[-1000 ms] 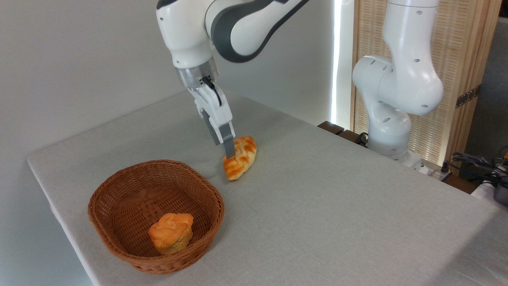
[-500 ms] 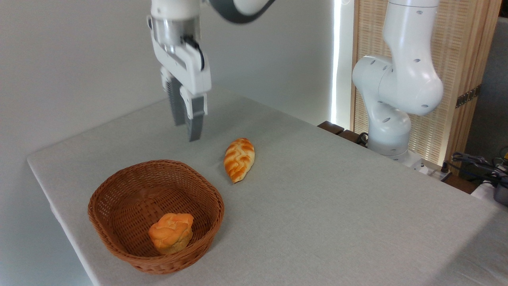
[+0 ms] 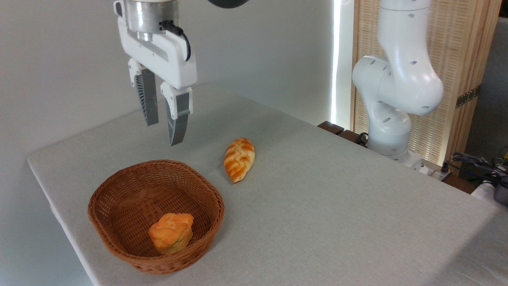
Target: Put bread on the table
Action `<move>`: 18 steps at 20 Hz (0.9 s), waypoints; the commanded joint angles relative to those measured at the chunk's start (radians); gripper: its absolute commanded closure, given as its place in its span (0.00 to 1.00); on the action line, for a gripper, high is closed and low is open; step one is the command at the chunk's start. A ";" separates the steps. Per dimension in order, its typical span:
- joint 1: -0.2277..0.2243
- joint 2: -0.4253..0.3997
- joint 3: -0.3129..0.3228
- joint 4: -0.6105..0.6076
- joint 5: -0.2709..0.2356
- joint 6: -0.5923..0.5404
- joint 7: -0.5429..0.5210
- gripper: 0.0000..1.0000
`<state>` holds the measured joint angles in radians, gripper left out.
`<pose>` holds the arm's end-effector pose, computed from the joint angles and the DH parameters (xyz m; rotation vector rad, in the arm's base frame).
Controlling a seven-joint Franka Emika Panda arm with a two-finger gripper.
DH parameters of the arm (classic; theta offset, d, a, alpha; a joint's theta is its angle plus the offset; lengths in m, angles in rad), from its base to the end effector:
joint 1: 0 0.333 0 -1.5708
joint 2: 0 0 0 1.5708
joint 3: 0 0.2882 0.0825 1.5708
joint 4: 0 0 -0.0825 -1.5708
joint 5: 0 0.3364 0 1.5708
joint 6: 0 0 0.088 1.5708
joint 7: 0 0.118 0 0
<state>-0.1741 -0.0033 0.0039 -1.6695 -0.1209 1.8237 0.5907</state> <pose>0.5202 -0.1007 0.5695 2.8397 -1.1012 0.2731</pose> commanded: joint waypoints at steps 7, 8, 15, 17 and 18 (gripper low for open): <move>-0.004 0.069 0.018 0.106 0.087 -0.165 -0.009 0.00; -0.002 0.066 0.019 0.106 0.087 -0.168 -0.009 0.00; 0.045 0.057 0.007 0.106 0.087 -0.179 -0.005 0.00; 0.047 0.057 0.007 0.106 0.087 -0.179 -0.002 0.00; 0.047 0.057 0.007 0.108 0.087 -0.179 -0.002 0.00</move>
<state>-0.1342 0.0584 0.0196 -1.5768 -0.0454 1.6720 0.5905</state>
